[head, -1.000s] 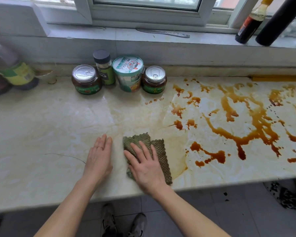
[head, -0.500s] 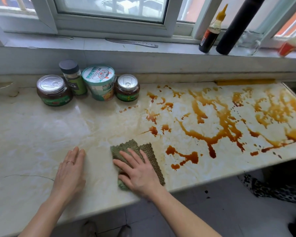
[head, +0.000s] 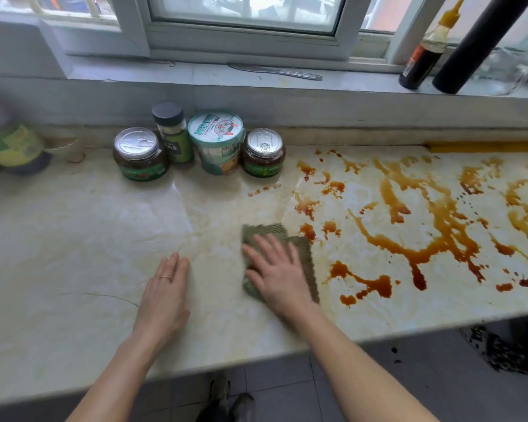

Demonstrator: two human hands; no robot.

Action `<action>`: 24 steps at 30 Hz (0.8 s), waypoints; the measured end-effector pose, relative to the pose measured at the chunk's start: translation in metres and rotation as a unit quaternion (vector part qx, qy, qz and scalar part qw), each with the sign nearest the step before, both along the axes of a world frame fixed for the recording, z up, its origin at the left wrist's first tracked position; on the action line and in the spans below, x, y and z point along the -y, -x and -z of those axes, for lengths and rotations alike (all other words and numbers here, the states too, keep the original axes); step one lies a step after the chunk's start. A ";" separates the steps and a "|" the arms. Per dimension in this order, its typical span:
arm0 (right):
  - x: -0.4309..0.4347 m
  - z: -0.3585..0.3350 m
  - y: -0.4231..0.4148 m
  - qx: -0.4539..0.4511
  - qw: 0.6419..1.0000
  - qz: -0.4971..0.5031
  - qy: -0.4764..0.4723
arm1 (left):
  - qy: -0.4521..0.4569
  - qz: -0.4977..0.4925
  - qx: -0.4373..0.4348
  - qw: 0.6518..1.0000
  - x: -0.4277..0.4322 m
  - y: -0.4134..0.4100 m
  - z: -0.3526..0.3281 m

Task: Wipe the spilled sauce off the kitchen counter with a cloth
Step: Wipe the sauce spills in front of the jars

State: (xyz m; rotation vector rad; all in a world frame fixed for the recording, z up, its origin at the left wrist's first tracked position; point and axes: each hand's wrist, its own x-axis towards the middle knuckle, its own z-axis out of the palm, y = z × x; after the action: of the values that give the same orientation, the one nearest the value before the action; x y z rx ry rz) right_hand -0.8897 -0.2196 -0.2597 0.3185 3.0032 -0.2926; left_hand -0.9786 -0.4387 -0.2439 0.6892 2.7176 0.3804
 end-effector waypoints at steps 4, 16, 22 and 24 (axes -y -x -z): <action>-0.028 -0.002 -0.005 -0.013 0.991 0.132 0.002 | -0.019 -0.004 0.006 1.000 0.003 0.000 -0.005; 0.003 0.011 0.022 -0.090 0.992 0.088 -0.016 | -0.001 -0.039 -0.008 0.999 -0.008 0.011 -0.022; 0.039 0.011 0.021 -0.111 0.983 0.143 -0.011 | -0.057 -0.052 -0.017 0.997 -0.021 0.028 -0.021; 0.051 0.012 0.031 -0.117 0.991 0.063 -0.015 | -0.072 -0.043 -0.017 0.996 -0.032 0.034 -0.026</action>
State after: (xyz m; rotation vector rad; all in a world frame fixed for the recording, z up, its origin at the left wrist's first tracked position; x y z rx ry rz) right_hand -0.9206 -0.2703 -0.2720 0.5118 3.2272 -0.3155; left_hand -1.0122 -0.4072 -0.2182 0.6233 2.7795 0.5940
